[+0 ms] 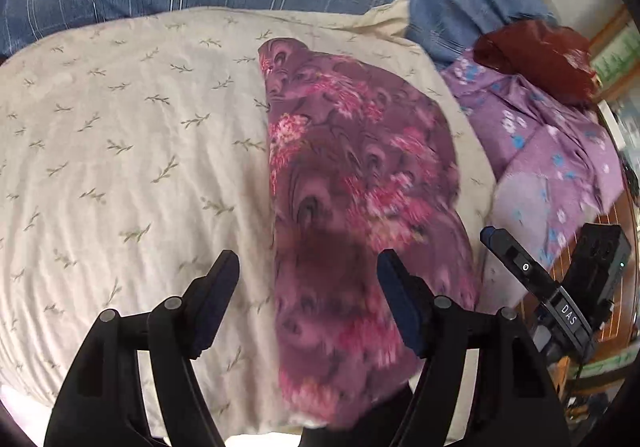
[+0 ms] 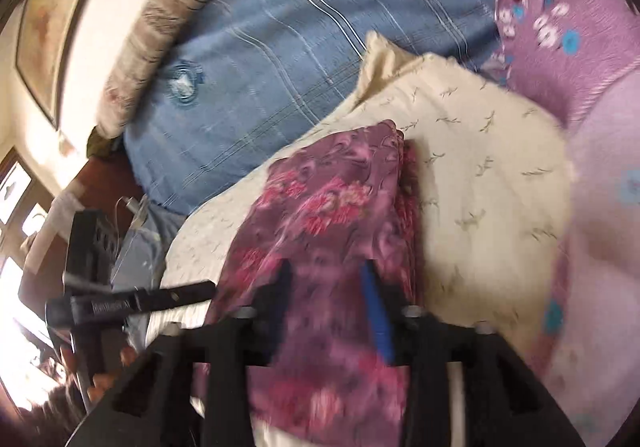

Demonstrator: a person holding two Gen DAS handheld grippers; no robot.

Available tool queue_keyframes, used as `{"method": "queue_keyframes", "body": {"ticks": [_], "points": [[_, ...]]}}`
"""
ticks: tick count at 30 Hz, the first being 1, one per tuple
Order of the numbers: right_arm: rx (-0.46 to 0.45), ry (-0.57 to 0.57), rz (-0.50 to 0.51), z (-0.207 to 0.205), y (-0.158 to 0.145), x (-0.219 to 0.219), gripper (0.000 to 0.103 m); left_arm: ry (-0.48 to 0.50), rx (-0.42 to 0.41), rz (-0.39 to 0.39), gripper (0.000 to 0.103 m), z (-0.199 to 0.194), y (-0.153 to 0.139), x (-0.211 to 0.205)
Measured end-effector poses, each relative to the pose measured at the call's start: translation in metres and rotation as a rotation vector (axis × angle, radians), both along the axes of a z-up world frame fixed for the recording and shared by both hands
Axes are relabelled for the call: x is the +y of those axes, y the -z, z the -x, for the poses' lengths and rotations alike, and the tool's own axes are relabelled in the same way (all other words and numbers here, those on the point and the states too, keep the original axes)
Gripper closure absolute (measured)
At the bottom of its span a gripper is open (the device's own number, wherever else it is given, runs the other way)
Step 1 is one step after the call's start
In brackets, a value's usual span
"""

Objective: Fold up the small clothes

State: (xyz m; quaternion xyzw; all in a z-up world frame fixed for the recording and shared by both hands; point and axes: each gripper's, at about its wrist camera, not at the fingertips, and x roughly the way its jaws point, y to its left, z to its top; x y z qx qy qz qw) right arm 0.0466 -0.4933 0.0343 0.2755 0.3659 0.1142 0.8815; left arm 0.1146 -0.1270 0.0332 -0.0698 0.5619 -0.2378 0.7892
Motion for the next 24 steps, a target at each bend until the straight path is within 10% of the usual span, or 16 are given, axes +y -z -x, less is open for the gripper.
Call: {"method": "queue_keyframes", "body": {"ticks": [3, 8, 14, 19, 20, 21, 24], "points": [[0.033, 0.038, 0.051, 0.023, 0.014, 0.001, 0.047, 0.041, 0.022, 0.002, 0.024, 0.024, 0.009, -0.001], [0.128, 0.033, 0.255, 0.036, 0.058, 0.023, 0.068, 0.104, -0.028, -0.262, 0.021, 0.048, 0.060, -0.028], [0.048, 0.048, 0.059, 0.068, 0.021, 0.000, 0.064, 0.058, 0.039, -0.071, 0.022, 0.043, 0.037, -0.002], [0.126, 0.092, 0.213, 0.069, 0.039, 0.014, 0.046, 0.048, 0.071, -0.098, 0.022, 0.047, 0.048, -0.005], [0.157, 0.094, 0.173, 0.065, 0.052, 0.012, 0.052, 0.042, 0.086, -0.100, 0.022, 0.050, 0.051, -0.003], [0.155, 0.091, 0.121, 0.063, 0.057, 0.010, 0.086, 0.037, 0.093, -0.102, 0.022, 0.051, 0.053, -0.002], [0.076, 0.084, 0.060, 0.074, 0.045, 0.007, 0.089, 0.029, 0.091, -0.095, 0.022, 0.051, 0.049, 0.001]]}}
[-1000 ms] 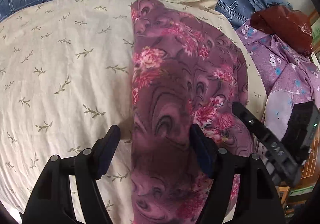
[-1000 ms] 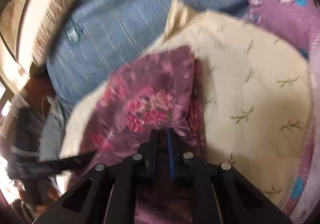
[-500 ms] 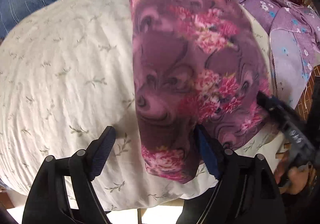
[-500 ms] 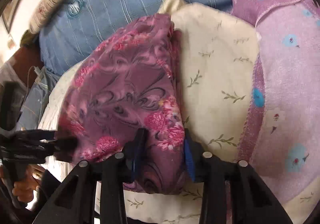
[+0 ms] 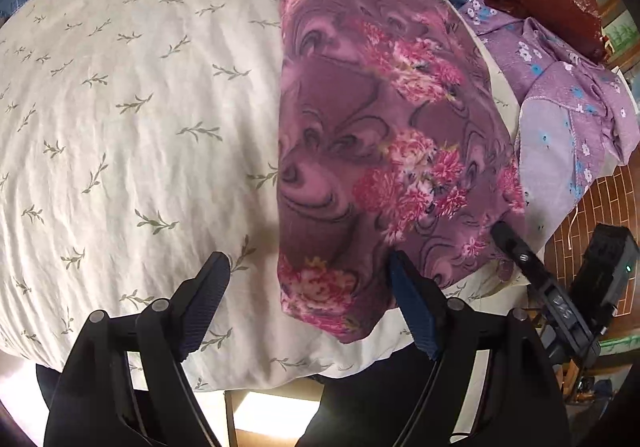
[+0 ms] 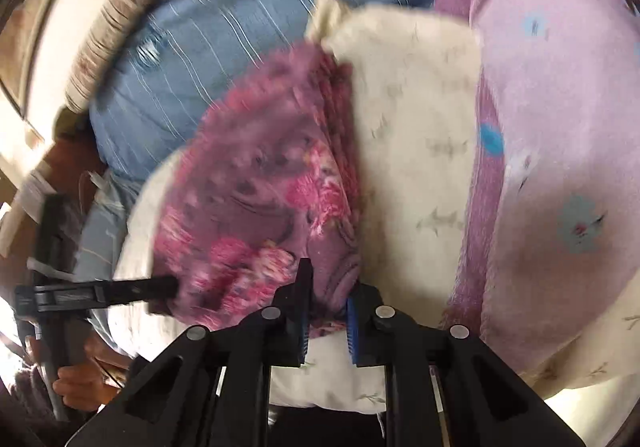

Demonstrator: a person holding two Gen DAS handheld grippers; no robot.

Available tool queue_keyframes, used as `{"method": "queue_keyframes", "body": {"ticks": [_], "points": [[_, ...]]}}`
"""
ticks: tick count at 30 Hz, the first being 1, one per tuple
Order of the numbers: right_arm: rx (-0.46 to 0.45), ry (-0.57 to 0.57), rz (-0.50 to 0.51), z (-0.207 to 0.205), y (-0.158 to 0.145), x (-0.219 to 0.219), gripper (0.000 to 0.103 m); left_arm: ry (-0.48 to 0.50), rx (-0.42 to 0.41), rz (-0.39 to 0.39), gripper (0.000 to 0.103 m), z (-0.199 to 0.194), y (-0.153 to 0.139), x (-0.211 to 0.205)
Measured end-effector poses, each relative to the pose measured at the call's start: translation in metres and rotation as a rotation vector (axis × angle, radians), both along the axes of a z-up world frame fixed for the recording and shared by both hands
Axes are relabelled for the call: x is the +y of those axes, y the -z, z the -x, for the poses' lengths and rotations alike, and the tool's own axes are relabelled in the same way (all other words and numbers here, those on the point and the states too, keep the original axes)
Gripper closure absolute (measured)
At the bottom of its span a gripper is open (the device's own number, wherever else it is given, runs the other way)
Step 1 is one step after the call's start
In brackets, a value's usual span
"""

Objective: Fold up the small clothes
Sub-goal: 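Straighten the folded shirt bundle with the right tool while the left tool hovers open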

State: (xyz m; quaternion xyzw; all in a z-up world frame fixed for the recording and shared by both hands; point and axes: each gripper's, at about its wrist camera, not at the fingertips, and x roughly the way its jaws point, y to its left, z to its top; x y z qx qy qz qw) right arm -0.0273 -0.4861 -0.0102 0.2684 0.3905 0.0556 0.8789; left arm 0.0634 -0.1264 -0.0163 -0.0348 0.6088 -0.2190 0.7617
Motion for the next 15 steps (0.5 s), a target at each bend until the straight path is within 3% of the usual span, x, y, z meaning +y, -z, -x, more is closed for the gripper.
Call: {"method": "queue_keyframes", "body": {"ticks": [3, 7, 10, 12, 15], "points": [[-0.034, 0.017, -0.031, 0.008, -0.010, -0.011, 0.090, -0.002, -0.052, -0.040, 0.022, -0.002, -0.005, 0.000], [0.098, 0.030, -0.013, 0.002, 0.026, -0.017, 0.089, -0.001, -0.003, -0.052, 0.020, -0.010, 0.014, 0.000], [0.081, 0.049, 0.013, 0.005, 0.011, -0.015, 0.079, 0.032, 0.001, 0.023, 0.021, -0.010, 0.003, 0.009], [0.034, 0.085, 0.005, 0.010, -0.008, -0.022, 0.078, 0.080, -0.051, 0.073, 0.021, -0.008, -0.018, 0.013], [-0.060, 0.126, -0.013, 0.008, -0.034, -0.031, 0.067, 0.067, -0.176, 0.083, 0.021, -0.016, -0.051, 0.014]]}}
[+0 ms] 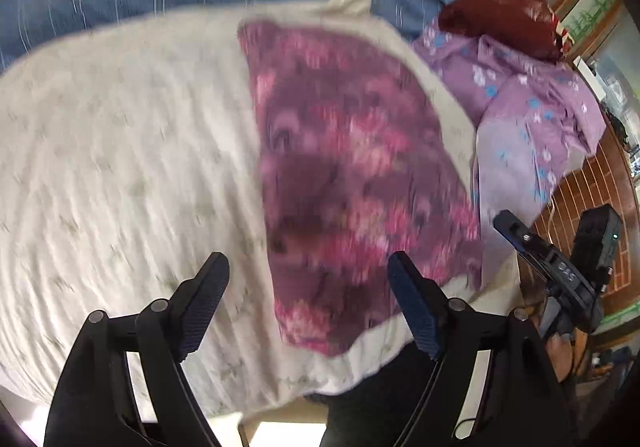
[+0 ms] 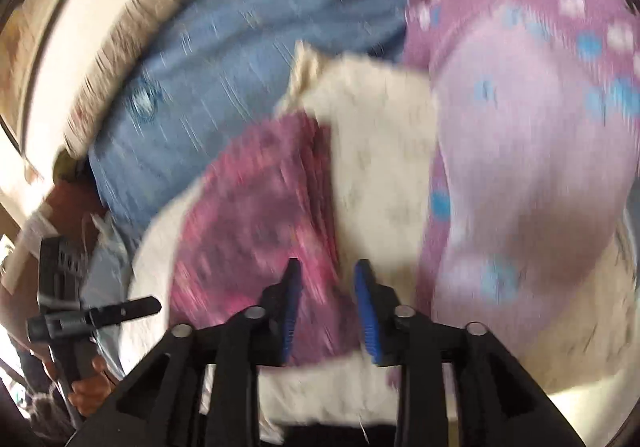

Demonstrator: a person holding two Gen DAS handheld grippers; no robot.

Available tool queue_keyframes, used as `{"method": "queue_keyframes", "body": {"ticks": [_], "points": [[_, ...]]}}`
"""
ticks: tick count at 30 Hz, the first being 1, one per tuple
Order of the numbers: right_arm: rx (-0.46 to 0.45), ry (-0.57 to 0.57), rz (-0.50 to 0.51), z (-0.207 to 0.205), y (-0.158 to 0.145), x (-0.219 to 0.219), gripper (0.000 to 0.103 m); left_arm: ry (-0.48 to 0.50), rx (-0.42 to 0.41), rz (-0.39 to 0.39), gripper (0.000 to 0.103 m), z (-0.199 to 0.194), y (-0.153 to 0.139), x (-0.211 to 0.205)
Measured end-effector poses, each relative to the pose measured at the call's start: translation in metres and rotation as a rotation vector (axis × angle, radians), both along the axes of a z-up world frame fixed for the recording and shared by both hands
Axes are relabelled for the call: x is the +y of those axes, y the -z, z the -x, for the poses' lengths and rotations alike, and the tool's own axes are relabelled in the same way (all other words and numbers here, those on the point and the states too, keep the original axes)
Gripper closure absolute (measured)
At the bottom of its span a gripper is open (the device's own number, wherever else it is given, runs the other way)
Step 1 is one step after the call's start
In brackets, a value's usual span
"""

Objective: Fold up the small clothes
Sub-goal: 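Straighten the folded shirt bundle with the right tool while the left tool hovers open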

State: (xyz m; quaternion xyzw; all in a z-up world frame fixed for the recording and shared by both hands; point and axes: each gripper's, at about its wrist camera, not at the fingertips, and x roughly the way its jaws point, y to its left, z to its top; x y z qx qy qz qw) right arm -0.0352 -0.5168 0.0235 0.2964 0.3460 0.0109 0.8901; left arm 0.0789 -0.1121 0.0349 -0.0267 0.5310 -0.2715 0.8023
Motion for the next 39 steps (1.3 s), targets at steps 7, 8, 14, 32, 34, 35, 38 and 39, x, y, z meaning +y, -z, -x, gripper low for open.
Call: {"method": "queue_keyframes", "body": {"ticks": [7, 8, 14, 32, 34, 35, 38, 39], "points": [[-0.108, -0.161, 0.072, -0.070, -0.020, 0.037, 0.072, -0.111, 0.029, -0.048, 0.021, -0.046, 0.016, -0.029], [-0.089, -0.179, 0.088, -0.078, -0.013, 0.042, 0.076, -0.120, 0.041, -0.077, 0.021, -0.048, 0.028, -0.035], [0.057, -0.191, 0.089, -0.106, 0.022, 0.041, 0.092, -0.122, 0.167, 0.027, 0.012, -0.062, 0.055, -0.022], [0.130, -0.161, 0.067, -0.187, 0.041, 0.010, 0.097, -0.189, 0.047, -0.104, 0.011, -0.109, 0.050, -0.058], [0.110, -0.157, 0.053, -0.180, 0.033, 0.009, 0.095, -0.180, 0.026, -0.102, 0.011, -0.104, 0.045, -0.060], [0.090, -0.160, 0.032, -0.177, 0.028, 0.008, 0.093, -0.173, 0.016, -0.110, 0.011, -0.103, 0.043, -0.063], [0.061, -0.136, 0.006, -0.164, 0.014, -0.001, 0.091, -0.153, 0.003, -0.115, 0.011, -0.094, 0.036, -0.064], [0.061, -0.125, 0.014, -0.159, 0.010, -0.003, 0.090, -0.149, -0.002, -0.117, 0.011, -0.090, 0.035, -0.063]]}}
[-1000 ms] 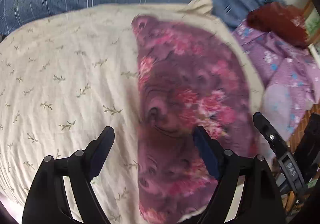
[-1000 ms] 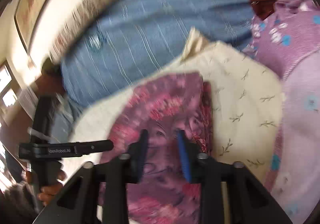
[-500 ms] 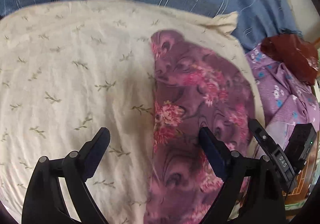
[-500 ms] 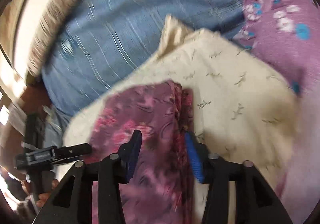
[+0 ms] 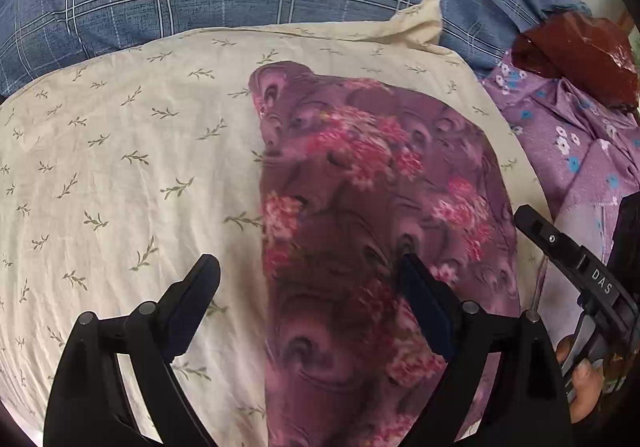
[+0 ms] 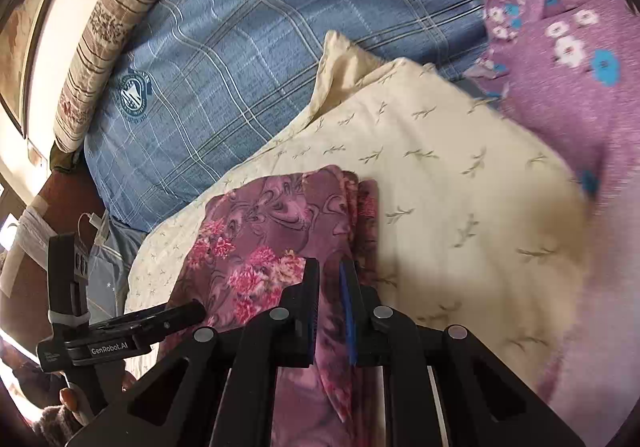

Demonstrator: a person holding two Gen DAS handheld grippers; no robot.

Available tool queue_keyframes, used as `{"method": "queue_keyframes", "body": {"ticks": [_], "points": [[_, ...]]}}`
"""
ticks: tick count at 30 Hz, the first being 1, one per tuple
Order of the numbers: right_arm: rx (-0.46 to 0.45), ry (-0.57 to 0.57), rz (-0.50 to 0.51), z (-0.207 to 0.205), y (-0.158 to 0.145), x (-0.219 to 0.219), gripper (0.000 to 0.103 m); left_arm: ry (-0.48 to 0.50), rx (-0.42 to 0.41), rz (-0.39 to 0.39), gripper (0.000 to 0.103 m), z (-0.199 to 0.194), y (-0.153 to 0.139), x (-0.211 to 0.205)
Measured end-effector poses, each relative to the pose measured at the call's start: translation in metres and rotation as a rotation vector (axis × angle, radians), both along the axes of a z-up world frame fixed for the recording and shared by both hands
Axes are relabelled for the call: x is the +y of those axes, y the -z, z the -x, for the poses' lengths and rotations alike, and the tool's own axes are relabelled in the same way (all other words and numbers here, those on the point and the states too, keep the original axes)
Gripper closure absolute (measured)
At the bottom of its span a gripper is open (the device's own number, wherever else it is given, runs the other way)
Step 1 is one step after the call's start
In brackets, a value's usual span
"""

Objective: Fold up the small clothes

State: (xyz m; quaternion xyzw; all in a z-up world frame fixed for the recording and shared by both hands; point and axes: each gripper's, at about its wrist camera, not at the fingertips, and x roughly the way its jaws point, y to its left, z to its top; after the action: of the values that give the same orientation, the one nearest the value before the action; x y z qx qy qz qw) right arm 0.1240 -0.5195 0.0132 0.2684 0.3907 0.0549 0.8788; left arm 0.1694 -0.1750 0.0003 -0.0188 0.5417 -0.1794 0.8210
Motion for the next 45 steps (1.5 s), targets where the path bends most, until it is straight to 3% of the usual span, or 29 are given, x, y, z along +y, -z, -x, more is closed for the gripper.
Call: {"method": "queue_keyframes", "body": {"ticks": [6, 10, 13, 17, 20, 21, 23, 25, 27, 28, 30, 32, 36, 40, 45], "points": [[0.033, 0.047, -0.002, 0.019, -0.003, -0.015, 0.077, 0.010, -0.030, -0.009, 0.011, 0.013, -0.015, 0.005], [0.034, 0.046, -0.054, 0.018, -0.004, -0.020, 0.056, -0.015, -0.007, 0.030, 0.011, 0.002, -0.023, 0.020], [0.020, 0.028, -0.096, 0.008, -0.004, -0.019, 0.050, -0.093, 0.084, 0.140, 0.011, -0.018, -0.018, 0.046], [0.053, -0.014, -0.169, -0.020, 0.014, -0.015, 0.046, -0.122, 0.213, 0.231, 0.011, -0.040, 0.002, 0.052], [0.086, -0.171, -0.300, -0.039, 0.036, 0.004, 0.046, -0.070, 0.318, 0.280, 0.011, -0.044, 0.027, 0.033], [0.079, -0.207, -0.280, -0.041, 0.039, 0.011, 0.046, -0.058, 0.336, 0.285, 0.009, -0.043, 0.033, 0.026], [0.041, -0.246, -0.270, -0.040, 0.039, 0.010, 0.048, -0.038, 0.282, 0.280, 0.008, -0.039, 0.030, 0.016], [0.060, -0.211, -0.289, -0.039, 0.048, -0.004, 0.074, -0.014, 0.297, 0.327, 0.008, -0.037, 0.031, 0.009], [0.079, -0.174, -0.341, -0.041, 0.058, -0.015, 0.080, -0.035, 0.278, 0.314, 0.014, -0.035, 0.030, 0.004], [0.081, -0.167, -0.328, -0.041, 0.057, -0.013, 0.079, -0.036, 0.263, 0.304, 0.020, -0.033, 0.028, 0.002], [0.080, -0.166, -0.239, -0.039, 0.046, 0.000, 0.081, -0.055, 0.245, 0.282, 0.056, -0.028, 0.023, 0.003], [0.069, -0.173, -0.222, -0.035, 0.036, 0.009, 0.087, -0.051, 0.235, 0.313, 0.072, -0.021, 0.013, 0.009], [0.007, -0.218, -0.267, -0.020, 0.005, 0.036, 0.090, -0.048, 0.209, 0.396, 0.076, -0.001, -0.008, 0.037], [-0.045, -0.272, -0.296, -0.018, -0.027, 0.079, 0.090, -0.068, 0.191, 0.431, 0.076, 0.015, -0.034, 0.079], [-0.101, -0.362, -0.428, -0.034, -0.058, 0.147, 0.089, -0.142, 0.066, 0.425, 0.076, 0.021, -0.083, 0.152]]}}
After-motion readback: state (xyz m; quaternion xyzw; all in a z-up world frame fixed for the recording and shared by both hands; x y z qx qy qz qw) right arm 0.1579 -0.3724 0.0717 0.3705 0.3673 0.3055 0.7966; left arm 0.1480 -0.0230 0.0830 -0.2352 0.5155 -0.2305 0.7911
